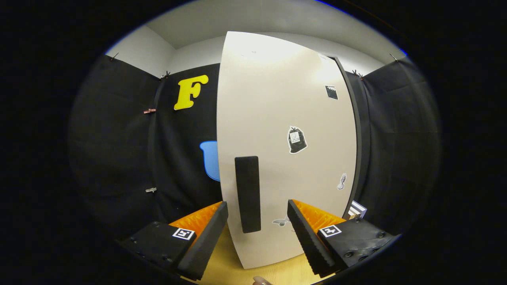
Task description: Open the shoe cabinet door, grab the shoes and put them into the shoe cabinet, then close the shoe cabinet door.
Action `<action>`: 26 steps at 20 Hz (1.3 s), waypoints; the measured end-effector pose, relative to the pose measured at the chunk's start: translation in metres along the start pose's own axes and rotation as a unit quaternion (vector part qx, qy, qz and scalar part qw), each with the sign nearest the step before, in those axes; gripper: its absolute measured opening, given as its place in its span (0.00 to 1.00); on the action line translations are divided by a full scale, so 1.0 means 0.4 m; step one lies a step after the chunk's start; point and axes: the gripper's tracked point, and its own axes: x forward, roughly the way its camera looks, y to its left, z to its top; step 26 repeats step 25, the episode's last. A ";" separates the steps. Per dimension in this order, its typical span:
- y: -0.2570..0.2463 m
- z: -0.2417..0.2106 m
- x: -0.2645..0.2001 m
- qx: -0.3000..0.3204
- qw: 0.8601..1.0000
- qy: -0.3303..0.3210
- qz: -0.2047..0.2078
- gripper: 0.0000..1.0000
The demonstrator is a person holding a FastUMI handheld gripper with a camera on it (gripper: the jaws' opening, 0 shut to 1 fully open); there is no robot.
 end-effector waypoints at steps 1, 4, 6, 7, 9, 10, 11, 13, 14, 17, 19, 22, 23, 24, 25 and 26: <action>0.006 -0.002 0.001 0.000 1.000 0.000 0.001 0.98; 0.009 0.000 0.000 0.000 1.000 -0.001 0.002 0.98; 0.010 0.001 -0.002 0.000 1.000 -0.003 0.000 0.98; 0.009 0.002 0.000 -0.001 1.000 -0.005 -0.002 0.98; 0.008 0.006 -0.002 -0.003 1.000 -0.009 -0.005 0.98; 0.008 0.008 -0.005 -0.005 1.000 -0.011 -0.008 0.98; 0.008 0.011 -0.010 -0.006 1.000 -0.014 -0.011 0.98; 0.007 0.020 -0.015 -0.010 1.000 -0.022 -0.016 0.98; 0.007 0.025 -0.018 -0.011 0.999 -0.026 -0.017 0.98; 0.012 0.036 -0.023 -0.018 0.999 -0.036 -0.017 0.98; 0.005 0.034 -0.026 -0.023 0.999 -0.034 -0.021 0.98; -0.004 0.030 -0.033 -0.028 0.999 -0.030 -0.024 0.97; -0.008 0.026 -0.032 -0.029 0.999 -0.028 -0.025 0.97; -0.013 0.028 -0.030 -0.028 0.999 -0.027 -0.027 0.97; -0.012 0.030 -0.029 -0.024 0.999 -0.030 -0.025 0.97; -0.012 0.030 -0.029 -0.024 0.999 -0.030 -0.025 0.97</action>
